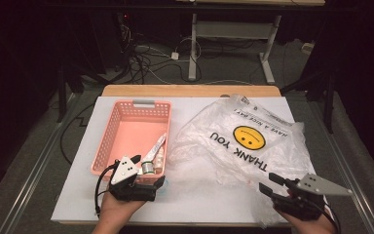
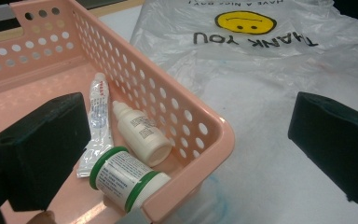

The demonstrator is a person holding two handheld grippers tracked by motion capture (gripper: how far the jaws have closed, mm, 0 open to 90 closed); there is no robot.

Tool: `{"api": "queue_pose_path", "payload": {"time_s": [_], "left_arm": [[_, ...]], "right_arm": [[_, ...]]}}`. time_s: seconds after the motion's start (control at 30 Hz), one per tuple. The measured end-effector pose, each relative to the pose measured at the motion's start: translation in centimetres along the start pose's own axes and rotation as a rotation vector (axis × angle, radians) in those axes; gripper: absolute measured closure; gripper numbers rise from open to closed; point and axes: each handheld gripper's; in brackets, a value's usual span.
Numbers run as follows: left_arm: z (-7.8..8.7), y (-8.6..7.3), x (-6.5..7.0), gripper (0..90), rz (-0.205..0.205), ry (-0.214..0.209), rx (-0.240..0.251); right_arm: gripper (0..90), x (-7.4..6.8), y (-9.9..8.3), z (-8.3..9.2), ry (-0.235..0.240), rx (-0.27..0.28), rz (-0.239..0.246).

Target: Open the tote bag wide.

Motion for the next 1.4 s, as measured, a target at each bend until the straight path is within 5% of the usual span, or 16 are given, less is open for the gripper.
{"api": "queue_pose_path", "payload": {"time_s": [0.3,0.53,0.7,1.07,1.4], "left_arm": [[0.3,0.1,-0.4,0.0,0.024,0.003,-0.006],[-0.1,-0.2,-0.5,0.0,0.041,0.004,-0.002],[0.1,-0.2,-0.5,0.0,0.037,0.013,0.005],[0.4,-0.3,-0.6,0.0,0.039,0.020,0.007],[0.3,-0.3,-0.5,0.0,0.035,0.009,0.001]], "right_arm": [[38.7,4.0,2.3,-4.9,0.022,-0.048,0.013],[36.7,5.5,3.6,-7.5,0.029,-0.069,0.033],[36.7,5.5,3.7,-8.3,0.044,-0.059,0.041],[39.0,4.9,2.1,-11.4,0.105,-0.222,0.082],[42.1,4.6,1.2,-12.6,0.124,-0.298,0.086]]}}
Point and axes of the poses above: each handheld gripper's, and its own axes: z roughly backward along the jaws, y roughly out of its top, x roughly to its right, and after that the axes turned 14 degrees about y, right-handed
